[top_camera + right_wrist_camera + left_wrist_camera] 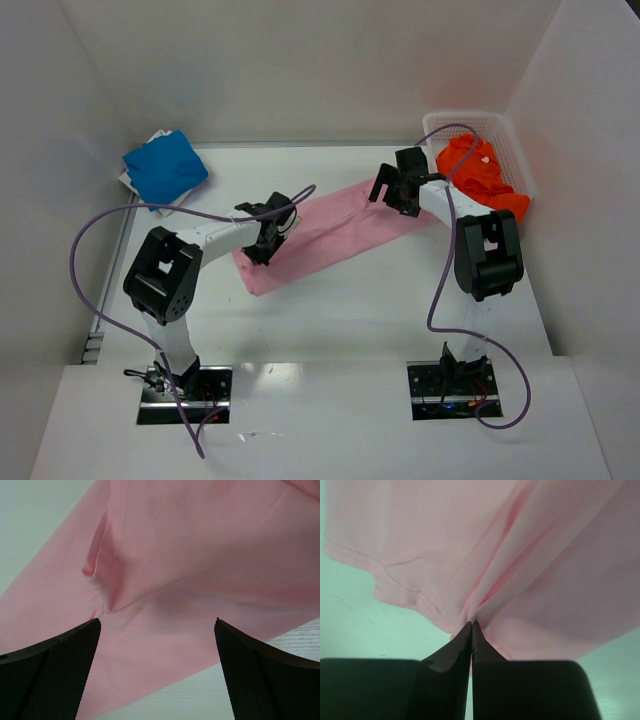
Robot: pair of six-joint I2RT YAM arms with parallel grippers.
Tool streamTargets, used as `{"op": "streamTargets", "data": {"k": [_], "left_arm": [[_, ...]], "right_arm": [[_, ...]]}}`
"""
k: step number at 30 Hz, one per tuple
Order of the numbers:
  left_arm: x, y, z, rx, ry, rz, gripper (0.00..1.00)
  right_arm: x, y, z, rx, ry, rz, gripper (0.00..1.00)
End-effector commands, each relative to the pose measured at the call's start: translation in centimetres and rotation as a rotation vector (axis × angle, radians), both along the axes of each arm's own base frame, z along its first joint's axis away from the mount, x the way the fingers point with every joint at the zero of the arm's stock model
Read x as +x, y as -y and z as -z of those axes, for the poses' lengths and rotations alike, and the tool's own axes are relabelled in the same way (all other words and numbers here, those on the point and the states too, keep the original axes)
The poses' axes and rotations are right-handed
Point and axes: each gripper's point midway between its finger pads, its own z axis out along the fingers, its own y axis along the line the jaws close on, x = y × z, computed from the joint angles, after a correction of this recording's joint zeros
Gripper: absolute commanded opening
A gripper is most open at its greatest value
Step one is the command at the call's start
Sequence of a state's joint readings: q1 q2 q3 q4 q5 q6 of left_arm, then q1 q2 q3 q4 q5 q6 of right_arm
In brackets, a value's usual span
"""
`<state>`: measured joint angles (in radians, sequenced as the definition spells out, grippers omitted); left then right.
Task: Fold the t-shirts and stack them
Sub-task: Rotate the tshirt 90 degrees
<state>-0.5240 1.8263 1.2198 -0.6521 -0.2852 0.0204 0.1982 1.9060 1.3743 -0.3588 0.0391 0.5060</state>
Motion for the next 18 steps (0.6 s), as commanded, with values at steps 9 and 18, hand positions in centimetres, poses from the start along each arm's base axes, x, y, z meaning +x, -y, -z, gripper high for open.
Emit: {"op": "streamTargets", "data": {"k": [9, 18], "left_arm": [[4.3, -2.2, -3.4, 0.055, 0.179, -0.141, 0.06], [5.8, -5.4, -3.7, 0.079, 0.208, -0.294, 0.09]], "right_arm": [[1.1, 0.5, -1.3, -0.016, 0.049, 0.012, 1.00], [0.9, 0.6, -1.4, -0.016, 0.049, 0.012, 1.00]]}}
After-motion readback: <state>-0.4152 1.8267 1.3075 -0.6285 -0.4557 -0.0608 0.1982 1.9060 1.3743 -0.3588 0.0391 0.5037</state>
